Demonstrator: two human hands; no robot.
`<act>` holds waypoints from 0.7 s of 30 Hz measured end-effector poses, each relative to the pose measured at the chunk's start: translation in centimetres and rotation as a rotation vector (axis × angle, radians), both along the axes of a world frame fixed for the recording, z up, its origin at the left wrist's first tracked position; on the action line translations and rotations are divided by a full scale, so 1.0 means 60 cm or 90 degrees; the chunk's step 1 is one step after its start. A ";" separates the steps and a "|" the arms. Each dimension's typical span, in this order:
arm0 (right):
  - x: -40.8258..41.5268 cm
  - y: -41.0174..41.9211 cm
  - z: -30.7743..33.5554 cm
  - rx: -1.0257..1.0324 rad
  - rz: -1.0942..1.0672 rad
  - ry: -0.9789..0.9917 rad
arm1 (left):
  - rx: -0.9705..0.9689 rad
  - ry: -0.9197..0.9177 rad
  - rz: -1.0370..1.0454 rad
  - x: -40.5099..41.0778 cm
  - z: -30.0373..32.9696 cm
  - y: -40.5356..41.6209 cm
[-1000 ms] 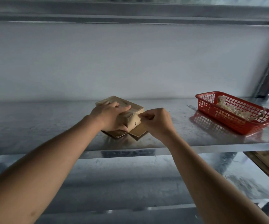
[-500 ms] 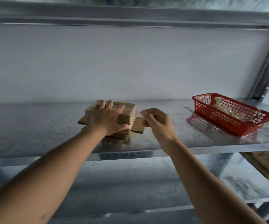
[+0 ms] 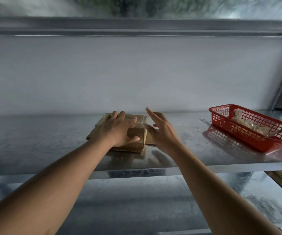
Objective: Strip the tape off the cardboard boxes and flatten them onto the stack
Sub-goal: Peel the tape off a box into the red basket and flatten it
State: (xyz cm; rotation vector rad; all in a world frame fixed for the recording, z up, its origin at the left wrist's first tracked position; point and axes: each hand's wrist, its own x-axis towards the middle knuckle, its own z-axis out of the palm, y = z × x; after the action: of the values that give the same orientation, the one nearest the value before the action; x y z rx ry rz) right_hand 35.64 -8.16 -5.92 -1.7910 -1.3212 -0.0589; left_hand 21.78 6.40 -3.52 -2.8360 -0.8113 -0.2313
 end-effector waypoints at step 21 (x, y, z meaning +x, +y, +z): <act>0.029 0.051 0.012 -0.056 -0.058 0.182 | -0.023 -0.019 -0.022 -0.001 -0.001 0.012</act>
State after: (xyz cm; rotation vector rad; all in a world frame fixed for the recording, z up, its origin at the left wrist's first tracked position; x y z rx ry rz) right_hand 37.35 -5.09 -5.22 -1.8545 -1.0518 0.2021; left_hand 21.74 7.14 -3.56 -2.8888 -0.7803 -0.2679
